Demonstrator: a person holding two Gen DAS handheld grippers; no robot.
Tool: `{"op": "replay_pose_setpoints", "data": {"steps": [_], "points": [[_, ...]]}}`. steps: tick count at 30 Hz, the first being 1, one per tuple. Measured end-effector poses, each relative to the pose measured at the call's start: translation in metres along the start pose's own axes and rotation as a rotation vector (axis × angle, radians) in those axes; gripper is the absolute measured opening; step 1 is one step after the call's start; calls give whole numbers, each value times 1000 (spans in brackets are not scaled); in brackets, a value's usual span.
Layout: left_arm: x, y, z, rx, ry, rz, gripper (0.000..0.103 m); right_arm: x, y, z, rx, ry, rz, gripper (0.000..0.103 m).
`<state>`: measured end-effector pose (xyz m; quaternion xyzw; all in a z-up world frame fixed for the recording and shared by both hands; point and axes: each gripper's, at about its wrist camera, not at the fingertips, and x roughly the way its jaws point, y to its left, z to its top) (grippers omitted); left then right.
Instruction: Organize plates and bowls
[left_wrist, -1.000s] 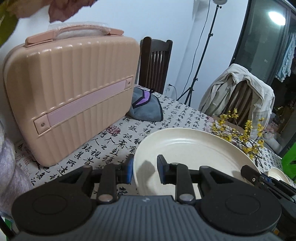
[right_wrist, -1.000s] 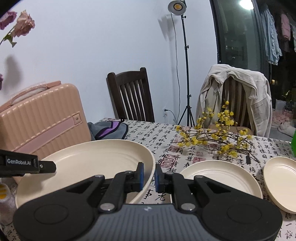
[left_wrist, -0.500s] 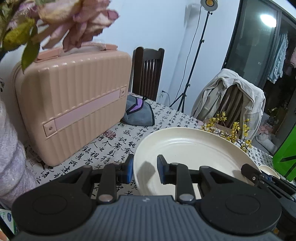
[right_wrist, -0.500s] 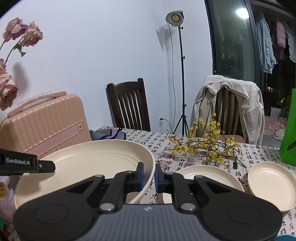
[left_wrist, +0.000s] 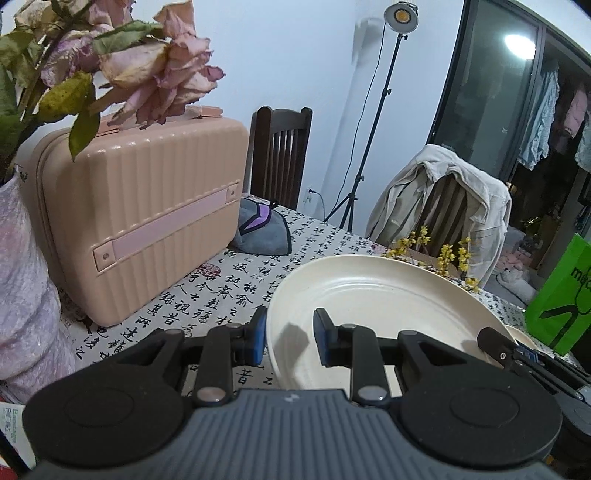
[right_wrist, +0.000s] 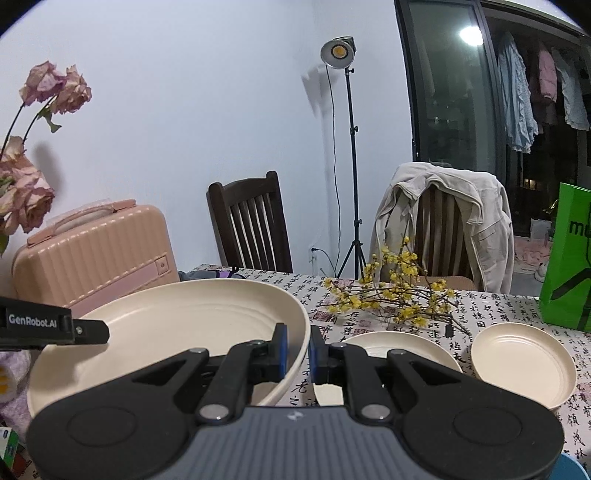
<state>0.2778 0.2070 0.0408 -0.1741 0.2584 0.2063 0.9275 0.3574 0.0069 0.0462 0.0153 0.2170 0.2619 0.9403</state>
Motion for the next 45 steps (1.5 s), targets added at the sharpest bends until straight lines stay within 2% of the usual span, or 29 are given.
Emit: {"op": "replay_pose_setpoints", "data": {"steps": [11,33,45], "points": [[-34,-9,-11,14,-32,-36,26,-35,-6,-7,-2,-47,-13,12],[-80,-27,-34,26,-55,-71,26,-91,-17,-14,-10,-67,-50,12],[-98,-29,-46,31,-59,-81,26,-112,-22,-29,12,-74,-52,12]]}}
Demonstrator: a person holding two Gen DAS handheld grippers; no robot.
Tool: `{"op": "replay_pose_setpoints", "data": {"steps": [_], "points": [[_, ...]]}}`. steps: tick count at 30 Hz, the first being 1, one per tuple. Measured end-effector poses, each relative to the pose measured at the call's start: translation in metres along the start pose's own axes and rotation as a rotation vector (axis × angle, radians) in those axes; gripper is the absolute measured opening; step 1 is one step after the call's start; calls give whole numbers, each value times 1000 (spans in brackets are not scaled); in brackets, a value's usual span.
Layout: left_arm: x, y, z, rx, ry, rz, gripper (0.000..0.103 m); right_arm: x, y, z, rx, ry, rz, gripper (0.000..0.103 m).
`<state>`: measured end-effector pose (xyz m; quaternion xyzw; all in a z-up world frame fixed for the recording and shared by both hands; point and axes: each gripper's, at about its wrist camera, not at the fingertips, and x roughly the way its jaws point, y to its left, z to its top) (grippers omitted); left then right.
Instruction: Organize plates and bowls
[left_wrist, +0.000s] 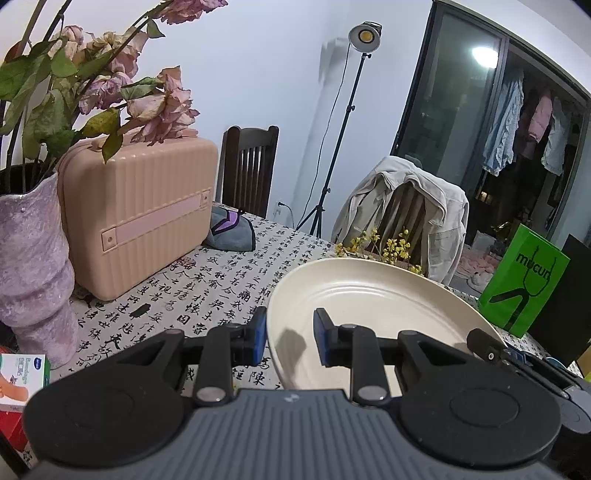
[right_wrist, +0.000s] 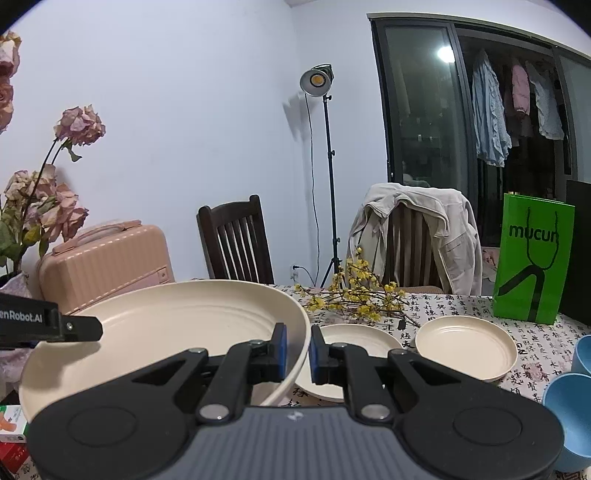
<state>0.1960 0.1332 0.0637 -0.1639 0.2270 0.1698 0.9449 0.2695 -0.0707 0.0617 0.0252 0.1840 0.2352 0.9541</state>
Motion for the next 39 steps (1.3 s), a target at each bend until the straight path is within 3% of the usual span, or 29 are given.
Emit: {"op": "replay_pose_setpoints", "data": {"steps": [39], "points": [[-67,-23,-45,22,-62,-127,26,-99,-19,-35,-21,-123,-101,13]]}}
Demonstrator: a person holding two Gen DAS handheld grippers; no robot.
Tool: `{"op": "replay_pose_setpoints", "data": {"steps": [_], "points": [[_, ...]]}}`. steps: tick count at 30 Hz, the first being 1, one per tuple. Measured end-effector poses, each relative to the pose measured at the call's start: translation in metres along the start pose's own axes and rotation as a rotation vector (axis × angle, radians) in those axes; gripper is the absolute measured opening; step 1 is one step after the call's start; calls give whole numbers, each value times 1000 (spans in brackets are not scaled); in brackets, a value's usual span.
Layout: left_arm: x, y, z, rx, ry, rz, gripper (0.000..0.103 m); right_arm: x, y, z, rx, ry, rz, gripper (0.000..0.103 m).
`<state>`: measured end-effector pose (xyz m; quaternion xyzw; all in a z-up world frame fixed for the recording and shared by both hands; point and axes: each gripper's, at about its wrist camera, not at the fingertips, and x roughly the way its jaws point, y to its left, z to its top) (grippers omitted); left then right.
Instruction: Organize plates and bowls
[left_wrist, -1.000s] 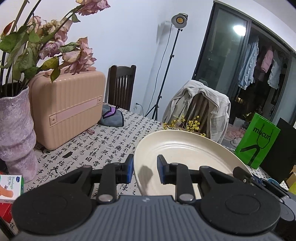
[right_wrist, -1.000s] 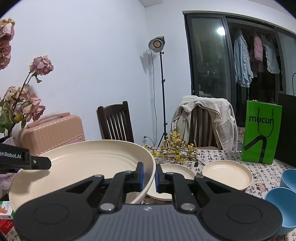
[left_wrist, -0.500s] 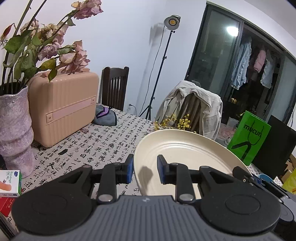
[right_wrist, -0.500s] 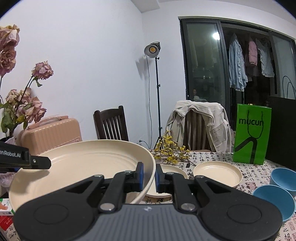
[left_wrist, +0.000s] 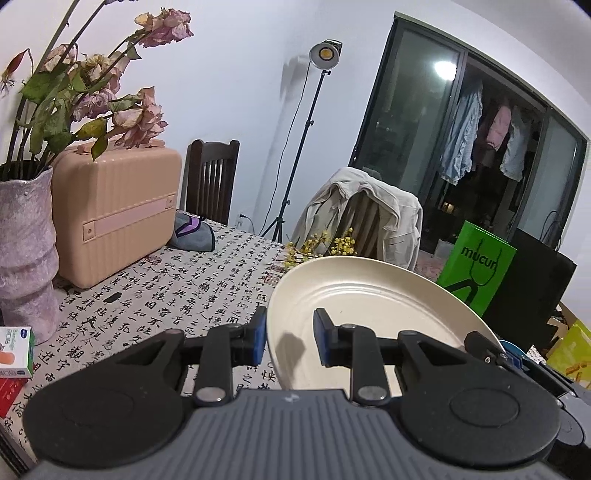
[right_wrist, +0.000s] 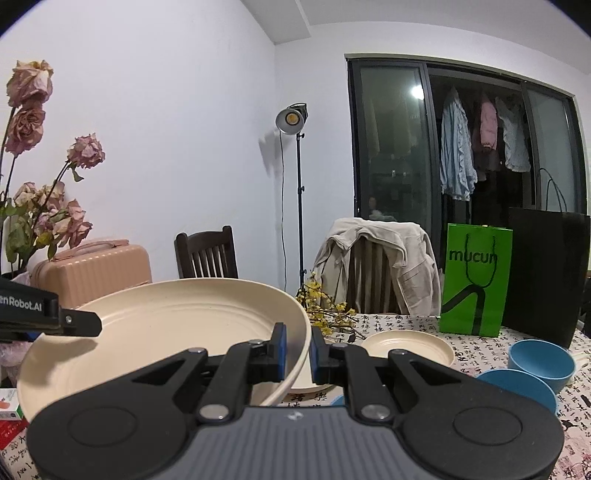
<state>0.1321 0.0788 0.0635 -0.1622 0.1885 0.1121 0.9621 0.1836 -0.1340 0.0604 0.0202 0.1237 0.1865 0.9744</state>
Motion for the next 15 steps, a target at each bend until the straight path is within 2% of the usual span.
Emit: {"op": "replay_pose_setpoints", "data": {"steps": [15], "points": [[-21,-14,-27,10,-24,-48,26,-31,-18,-23,28,-26,-22,13]]}}
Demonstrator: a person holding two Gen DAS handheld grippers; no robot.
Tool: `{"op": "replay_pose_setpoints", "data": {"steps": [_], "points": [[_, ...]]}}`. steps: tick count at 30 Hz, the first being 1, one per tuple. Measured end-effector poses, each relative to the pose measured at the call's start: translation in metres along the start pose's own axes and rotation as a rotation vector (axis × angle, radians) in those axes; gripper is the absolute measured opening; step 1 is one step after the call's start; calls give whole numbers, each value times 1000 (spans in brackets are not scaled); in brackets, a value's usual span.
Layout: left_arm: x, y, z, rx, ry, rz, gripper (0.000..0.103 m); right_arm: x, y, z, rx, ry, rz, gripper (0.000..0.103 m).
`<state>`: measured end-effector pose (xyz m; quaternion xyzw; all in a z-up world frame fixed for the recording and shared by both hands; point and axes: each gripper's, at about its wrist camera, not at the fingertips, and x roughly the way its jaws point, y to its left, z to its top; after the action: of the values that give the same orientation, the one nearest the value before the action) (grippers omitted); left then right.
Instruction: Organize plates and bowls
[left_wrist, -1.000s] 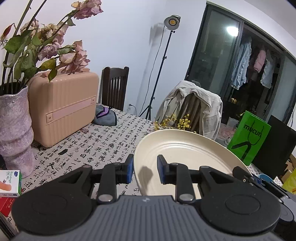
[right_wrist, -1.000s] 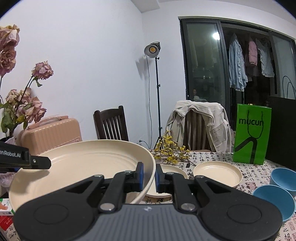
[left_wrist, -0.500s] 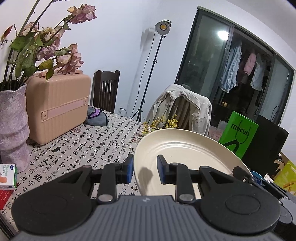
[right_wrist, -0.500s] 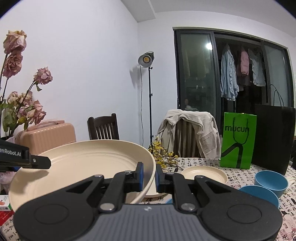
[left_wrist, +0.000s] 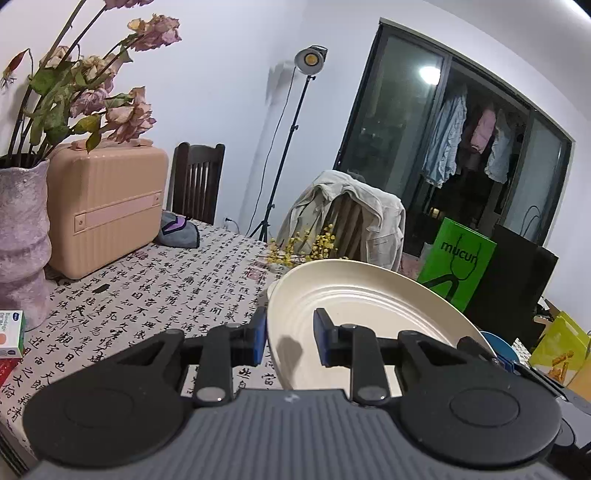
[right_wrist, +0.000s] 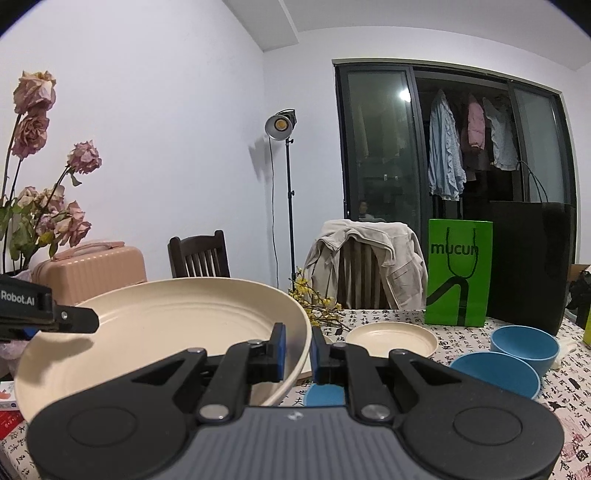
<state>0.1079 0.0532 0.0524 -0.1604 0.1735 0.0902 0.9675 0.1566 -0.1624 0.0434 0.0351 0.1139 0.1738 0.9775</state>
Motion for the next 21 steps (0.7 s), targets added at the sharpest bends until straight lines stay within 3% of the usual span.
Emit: {"op": "replay_pose_setpoints", "data": {"steps": [21], "points": [[-11,-32,-30,44,-9,-86,26,-33,-42,-24,33,-40,-51,13]]}}
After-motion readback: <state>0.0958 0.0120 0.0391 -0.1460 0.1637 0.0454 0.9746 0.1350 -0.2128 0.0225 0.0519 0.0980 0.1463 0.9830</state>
